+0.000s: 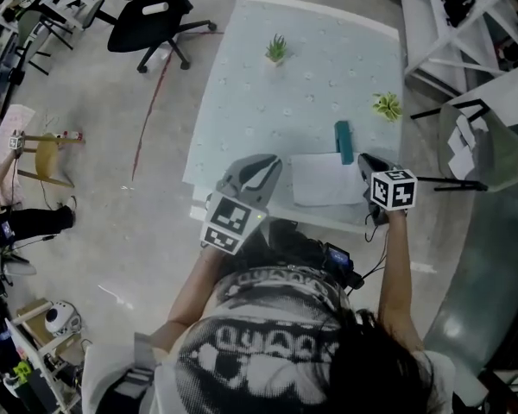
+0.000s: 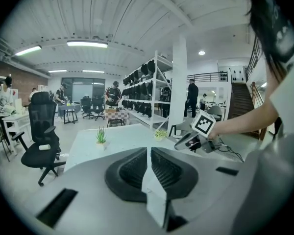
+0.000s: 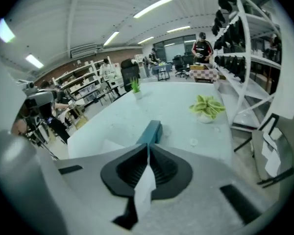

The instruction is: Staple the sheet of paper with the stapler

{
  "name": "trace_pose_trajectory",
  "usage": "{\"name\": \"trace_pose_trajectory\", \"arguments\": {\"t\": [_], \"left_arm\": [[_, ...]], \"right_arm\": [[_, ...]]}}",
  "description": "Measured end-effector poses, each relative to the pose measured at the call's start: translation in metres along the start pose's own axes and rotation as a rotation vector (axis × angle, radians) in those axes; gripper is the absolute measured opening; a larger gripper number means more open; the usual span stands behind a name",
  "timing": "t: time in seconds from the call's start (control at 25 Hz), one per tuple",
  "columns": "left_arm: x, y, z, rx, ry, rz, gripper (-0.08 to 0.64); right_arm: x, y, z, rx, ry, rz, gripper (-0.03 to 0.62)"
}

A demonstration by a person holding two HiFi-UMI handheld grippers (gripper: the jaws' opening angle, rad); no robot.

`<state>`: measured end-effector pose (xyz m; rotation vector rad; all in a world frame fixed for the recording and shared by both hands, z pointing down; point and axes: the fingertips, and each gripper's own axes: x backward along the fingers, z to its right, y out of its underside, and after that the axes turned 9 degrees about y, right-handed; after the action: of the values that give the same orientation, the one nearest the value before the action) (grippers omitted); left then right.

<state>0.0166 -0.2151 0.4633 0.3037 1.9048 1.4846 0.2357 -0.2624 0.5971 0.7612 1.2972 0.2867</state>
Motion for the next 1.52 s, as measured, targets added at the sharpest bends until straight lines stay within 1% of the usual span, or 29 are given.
{"name": "trace_pose_trajectory", "arguments": {"t": [0.04,0.12,0.2,0.28,0.36,0.44,0.52,0.64,0.76,0.84,1.0,1.08,1.24,1.4,1.52], "left_arm": [[-0.001,0.000,0.001,0.002,-0.005,0.003,0.025],[-0.003,-0.001,0.003,0.005,-0.012,0.010,0.025],[-0.006,-0.003,0.006,0.005,-0.018,0.018,0.025],[-0.009,-0.005,0.011,0.003,-0.019,0.025,0.025],[-0.013,-0.004,0.017,0.002,-0.015,0.026,0.025],[-0.018,-0.002,0.022,0.002,-0.009,0.023,0.025],[-0.022,0.000,0.027,0.006,-0.005,0.023,0.025],[-0.030,0.000,0.030,0.008,-0.005,0.025,0.025],[-0.036,-0.002,0.032,0.011,-0.004,0.033,0.025],[-0.042,0.000,0.032,0.019,-0.002,0.030,0.025],[-0.052,0.009,0.035,0.032,0.011,0.005,0.025],[-0.057,0.010,0.037,0.034,0.019,-0.003,0.025],[-0.062,0.008,0.037,0.033,0.032,-0.009,0.025],[-0.064,0.011,0.040,0.030,0.051,-0.021,0.025],[-0.065,0.010,0.043,0.020,0.065,-0.028,0.025]], "right_arm": [[-0.003,-0.006,-0.006,0.042,-0.032,-0.015,-0.002],[-0.010,-0.010,-0.016,0.137,-0.091,-0.074,-0.002],[-0.016,-0.006,-0.023,0.249,-0.133,-0.142,-0.002],[-0.020,-0.001,-0.028,0.352,-0.150,-0.193,-0.002],[-0.024,0.005,-0.030,0.434,-0.151,-0.230,-0.002],[-0.026,0.009,-0.031,0.494,-0.152,-0.255,-0.002],[-0.031,0.015,-0.032,0.531,-0.156,-0.279,-0.002],[-0.036,0.020,-0.033,0.542,-0.182,-0.299,0.003],[-0.036,0.019,-0.031,0.497,-0.232,-0.315,0.003],[-0.037,0.020,-0.030,0.485,-0.253,-0.346,0.003],[-0.041,0.021,-0.031,0.541,-0.287,-0.439,0.003],[-0.041,0.022,-0.032,0.560,-0.289,-0.470,0.003],[-0.042,0.021,-0.032,0.607,-0.261,-0.489,0.003],[-0.044,0.021,-0.032,0.599,-0.293,-0.538,0.002],[-0.045,0.021,-0.033,0.600,-0.296,-0.547,0.002]]}}
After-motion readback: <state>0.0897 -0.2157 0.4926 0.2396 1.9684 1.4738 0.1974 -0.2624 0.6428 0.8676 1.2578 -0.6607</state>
